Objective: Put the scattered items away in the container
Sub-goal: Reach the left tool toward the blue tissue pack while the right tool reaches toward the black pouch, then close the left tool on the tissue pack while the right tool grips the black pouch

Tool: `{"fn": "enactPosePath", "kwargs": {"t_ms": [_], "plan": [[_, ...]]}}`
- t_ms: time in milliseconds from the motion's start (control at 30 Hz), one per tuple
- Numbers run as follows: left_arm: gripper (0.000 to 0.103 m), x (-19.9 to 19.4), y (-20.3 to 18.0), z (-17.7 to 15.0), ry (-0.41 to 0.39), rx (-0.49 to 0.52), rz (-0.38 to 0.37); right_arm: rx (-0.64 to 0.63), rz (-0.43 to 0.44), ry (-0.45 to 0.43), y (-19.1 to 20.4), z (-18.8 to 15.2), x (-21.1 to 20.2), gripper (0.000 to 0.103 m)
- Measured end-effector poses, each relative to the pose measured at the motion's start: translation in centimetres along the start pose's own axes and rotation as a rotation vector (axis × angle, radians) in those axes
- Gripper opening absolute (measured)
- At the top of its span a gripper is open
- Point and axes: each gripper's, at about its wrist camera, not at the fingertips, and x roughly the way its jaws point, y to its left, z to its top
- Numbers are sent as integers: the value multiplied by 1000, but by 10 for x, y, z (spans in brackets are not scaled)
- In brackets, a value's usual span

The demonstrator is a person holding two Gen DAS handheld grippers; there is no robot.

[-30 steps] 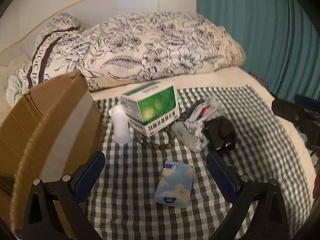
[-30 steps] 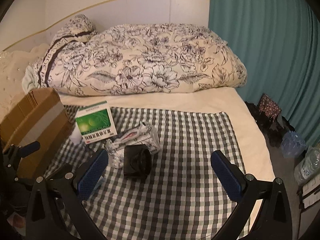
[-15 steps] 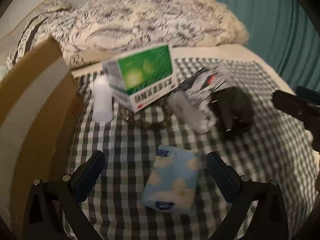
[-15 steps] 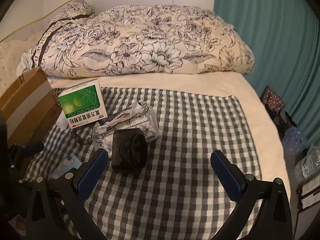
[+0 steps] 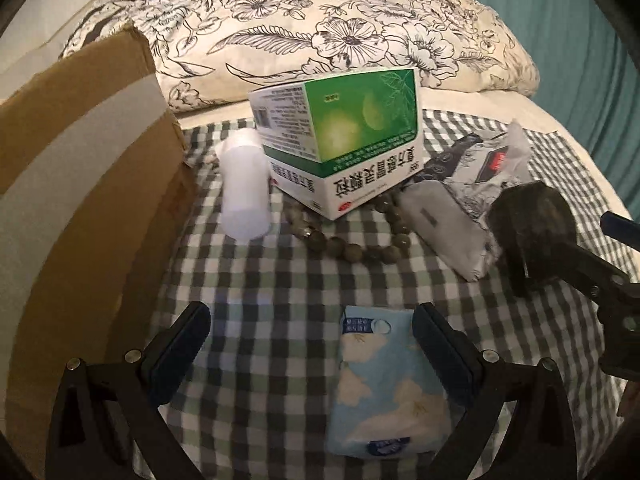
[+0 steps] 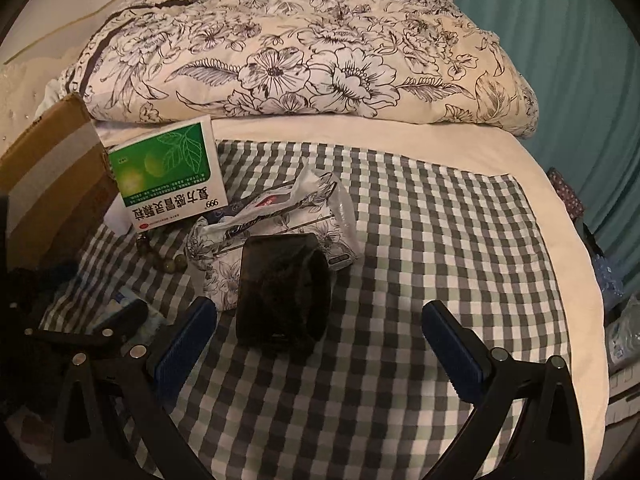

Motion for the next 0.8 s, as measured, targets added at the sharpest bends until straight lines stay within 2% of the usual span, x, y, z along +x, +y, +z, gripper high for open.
{"fn": "enactPosePath", "kwargs": {"t_ms": [133,333,367,400,433,500,533,600,633,667,800], "plan": [[103,0,-3,1,2,35,12,-18,-8,21,7,-1,13,103],[84,1,-3,3,24,26,-57,21,-16,34,4,-2,24,102],[82,1,-4,4,26,28,-62,31,-9,43,3,-2,26,100],[79,1,-5,4,28,26,-68,33,-8,48,2,-3,27,88],[77,1,-4,5,33,21,-81,32,-9,51,1,-4,28,71],[69,1,-4,5,44,11,-102,30,-19,61,1,-6,28,48],[66,1,-4,5,48,8,-114,29,-26,62,0,-6,28,48],[50,0,-6,5,47,15,-131,33,-15,69,-1,-8,27,48],[46,-2,-8,5,44,26,-134,33,-12,70,-2,-8,26,48],[35,-4,-10,4,40,35,-135,32,-10,70,-2,-9,24,48],[30,-5,-9,3,39,33,-139,39,-3,59,-5,-11,14,48]]}}
